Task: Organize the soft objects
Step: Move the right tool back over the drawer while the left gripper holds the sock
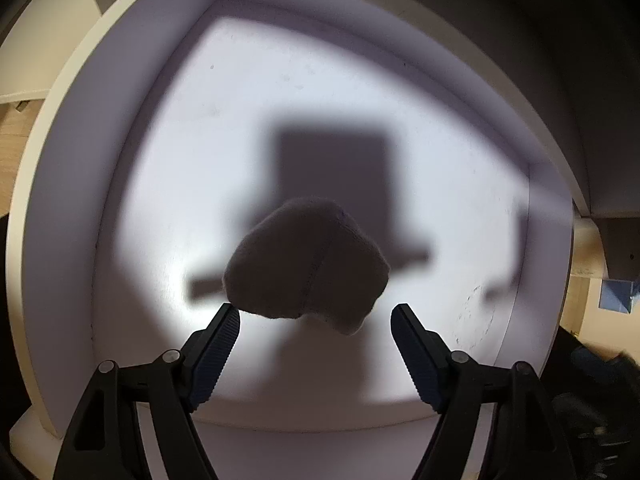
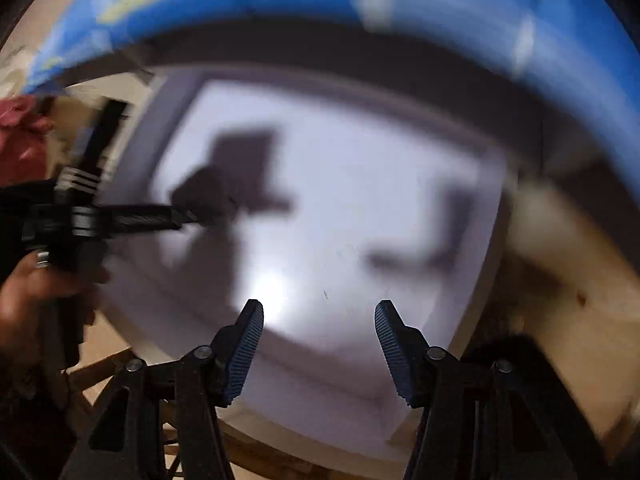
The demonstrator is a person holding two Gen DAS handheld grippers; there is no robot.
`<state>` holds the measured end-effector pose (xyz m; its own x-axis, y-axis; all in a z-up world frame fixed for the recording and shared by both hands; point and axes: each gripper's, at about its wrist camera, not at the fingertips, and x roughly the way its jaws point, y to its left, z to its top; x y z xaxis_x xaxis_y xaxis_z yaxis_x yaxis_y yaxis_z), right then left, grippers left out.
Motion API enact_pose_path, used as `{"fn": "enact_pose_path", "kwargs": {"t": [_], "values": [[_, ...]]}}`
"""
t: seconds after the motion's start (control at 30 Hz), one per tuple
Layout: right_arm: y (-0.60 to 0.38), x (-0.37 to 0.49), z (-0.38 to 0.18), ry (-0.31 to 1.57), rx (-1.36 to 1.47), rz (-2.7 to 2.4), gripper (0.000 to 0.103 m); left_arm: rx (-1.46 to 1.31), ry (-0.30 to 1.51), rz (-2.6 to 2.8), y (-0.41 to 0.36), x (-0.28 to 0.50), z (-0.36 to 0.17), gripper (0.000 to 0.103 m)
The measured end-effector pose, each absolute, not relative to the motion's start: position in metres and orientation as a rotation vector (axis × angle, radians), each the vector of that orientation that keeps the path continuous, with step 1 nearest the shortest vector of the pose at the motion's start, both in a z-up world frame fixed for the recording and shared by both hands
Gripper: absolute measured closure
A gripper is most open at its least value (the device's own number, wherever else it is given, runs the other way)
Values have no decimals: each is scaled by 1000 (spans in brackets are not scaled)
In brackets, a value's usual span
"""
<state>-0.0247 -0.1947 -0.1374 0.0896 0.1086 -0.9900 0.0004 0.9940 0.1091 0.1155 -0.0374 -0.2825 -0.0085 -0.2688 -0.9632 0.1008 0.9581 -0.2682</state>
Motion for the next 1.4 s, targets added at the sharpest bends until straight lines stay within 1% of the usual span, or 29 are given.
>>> {"fn": "enact_pose_path", "kwargs": {"t": [0.1,0.13,0.17,0.2,0.4,0.57,0.67,0.83,0.97,1.03,1.3,1.4], "values": [[-200,-22,-151,1527,171,61,42,-150,1551,-273,-40,114,-279,24],[-201,-22,-152,1529,186,62,39,-164,1552,-267,-40,114,-280,24],[-200,-21,-152,1529,188,64,34,-172,1556,-264,-39,113,-281,24],[-201,-22,-153,1524,189,63,33,-173,1563,-256,-39,113,-282,24],[-199,-25,-160,1535,226,68,32,-131,1562,-236,-43,114,-283,24],[-203,-26,-162,1553,289,71,32,18,1587,-245,-53,102,-289,24],[-207,-24,-162,1551,307,56,32,74,1558,-258,-61,100,-287,26],[-208,-23,-164,1547,329,52,32,134,1522,-306,-63,84,-283,34],[-208,-23,-165,1547,332,55,32,152,1508,-332,-62,70,-274,35],[-208,-23,-164,1547,335,56,32,143,1504,-338,-58,79,-276,36],[-209,-24,-164,1546,346,55,32,104,1472,-374,-34,58,-245,36],[-209,-25,-163,1547,346,53,32,91,1456,-388,-27,56,-224,36]]}}
